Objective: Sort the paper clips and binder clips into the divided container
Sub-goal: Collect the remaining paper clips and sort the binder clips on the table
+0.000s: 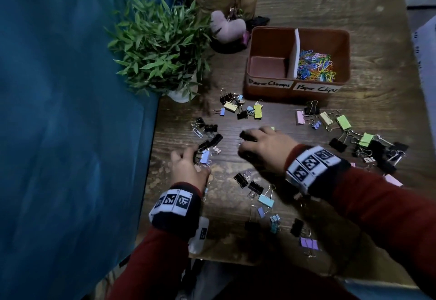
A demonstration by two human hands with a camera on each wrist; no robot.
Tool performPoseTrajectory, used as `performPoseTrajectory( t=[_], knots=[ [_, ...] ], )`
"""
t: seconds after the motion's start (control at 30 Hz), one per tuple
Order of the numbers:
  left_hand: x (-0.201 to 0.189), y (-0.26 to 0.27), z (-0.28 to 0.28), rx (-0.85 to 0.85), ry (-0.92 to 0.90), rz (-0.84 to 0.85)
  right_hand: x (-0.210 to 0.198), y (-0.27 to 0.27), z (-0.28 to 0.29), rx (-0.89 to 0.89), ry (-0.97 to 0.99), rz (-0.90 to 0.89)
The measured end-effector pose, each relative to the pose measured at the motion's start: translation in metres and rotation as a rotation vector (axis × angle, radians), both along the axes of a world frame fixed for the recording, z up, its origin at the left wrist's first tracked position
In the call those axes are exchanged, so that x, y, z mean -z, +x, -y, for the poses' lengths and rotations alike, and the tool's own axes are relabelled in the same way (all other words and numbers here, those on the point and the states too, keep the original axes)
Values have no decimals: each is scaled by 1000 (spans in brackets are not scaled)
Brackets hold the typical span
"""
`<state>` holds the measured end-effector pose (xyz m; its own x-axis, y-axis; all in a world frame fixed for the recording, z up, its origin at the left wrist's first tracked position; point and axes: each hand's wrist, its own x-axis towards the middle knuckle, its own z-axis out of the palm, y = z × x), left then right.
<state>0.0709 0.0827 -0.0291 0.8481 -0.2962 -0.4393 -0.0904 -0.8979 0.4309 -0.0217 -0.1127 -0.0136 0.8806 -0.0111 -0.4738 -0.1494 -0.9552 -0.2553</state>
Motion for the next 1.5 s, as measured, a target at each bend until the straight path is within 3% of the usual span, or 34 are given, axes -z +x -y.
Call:
performPoseTrajectory(
  t=[0.13, 0.27, 0.43, 0.57, 0.7, 0.77, 0.87, 1.0, 1.23, 1.37, 1.5],
  knots=[
    [1, -15, 7, 104, -88, -18, -10, -15, 1, 81, -102, -38],
    [-1, -27, 13, 113, -222, -34, -13, -4, -16, 52, -98, 90],
    [-8, -19, 1, -43, -344, 41, -9, 15, -34, -159, -62, -56],
    [-9, 3, -17, -172, -326, 74, -11, 16, -28, -133, -202, -123],
    [-1, 19, -23, -198, -343, 58, -18, 12, -23, -63, -294, -70],
    [1, 25, -22, -205, -353, 59, -19, 9, -28, -92, -254, -48],
    [4, 29, -23, -208, -309, 44, -17, 3, -49, -226, -34, -53],
    [8, 34, -32, -146, -273, 21, -7, -5, -72, -347, -85, -112],
    [-10, 10, -48, -7, -179, 205, -21, -6, -56, -130, -123, -179],
    [-7, -16, -55, 166, -123, 50, -27, -5, -39, 20, -169, -173],
    [5, -26, -56, 293, -97, -23, -20, 16, -51, -57, -83, -19]
  ],
)
